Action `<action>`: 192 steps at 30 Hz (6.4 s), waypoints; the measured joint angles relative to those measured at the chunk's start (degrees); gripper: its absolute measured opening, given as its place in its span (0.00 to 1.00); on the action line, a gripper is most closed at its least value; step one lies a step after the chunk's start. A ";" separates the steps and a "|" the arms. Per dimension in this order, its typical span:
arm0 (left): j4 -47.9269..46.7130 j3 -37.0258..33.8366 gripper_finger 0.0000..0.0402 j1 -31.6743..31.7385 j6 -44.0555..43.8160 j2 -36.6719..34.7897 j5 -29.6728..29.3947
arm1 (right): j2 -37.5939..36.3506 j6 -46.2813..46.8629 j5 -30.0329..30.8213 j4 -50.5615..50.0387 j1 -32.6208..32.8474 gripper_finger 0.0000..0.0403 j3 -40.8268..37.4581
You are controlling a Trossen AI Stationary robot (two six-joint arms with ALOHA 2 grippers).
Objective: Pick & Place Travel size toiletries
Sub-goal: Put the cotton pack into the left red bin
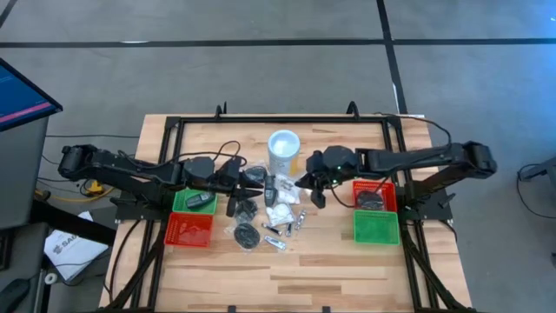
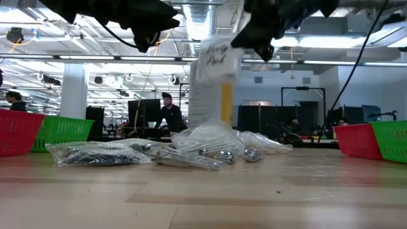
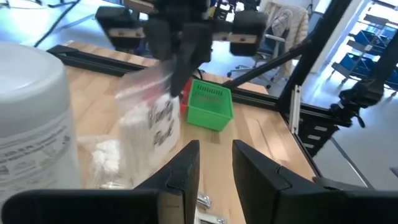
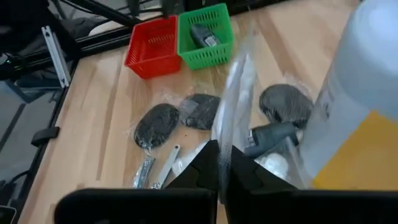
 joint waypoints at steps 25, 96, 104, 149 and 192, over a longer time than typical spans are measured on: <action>9.12 0.00 0.22 0.02 7.51 0.00 -5.00 | 0.23 -10.10 -0.04 -6.30 3.56 0.00 10.71; 20.40 4.57 0.03 2.64 10.09 11.34 3.66 | 0.27 -12.00 -0.11 -4.95 4.15 0.00 10.62; 19.85 4.57 0.02 2.64 8.97 11.32 3.66 | 0.27 -12.00 -0.07 -5.64 4.13 0.00 10.62; -48.31 4.56 0.02 -21.14 -35.35 -13.92 -26.44 | 0.70 -13.32 -0.07 -11.02 -0.82 0.18 10.62; -85.30 4.55 0.02 -35.04 -88.16 -15.88 -10.37 | 4.44 -14.63 -0.02 -10.70 -5.40 0.18 10.55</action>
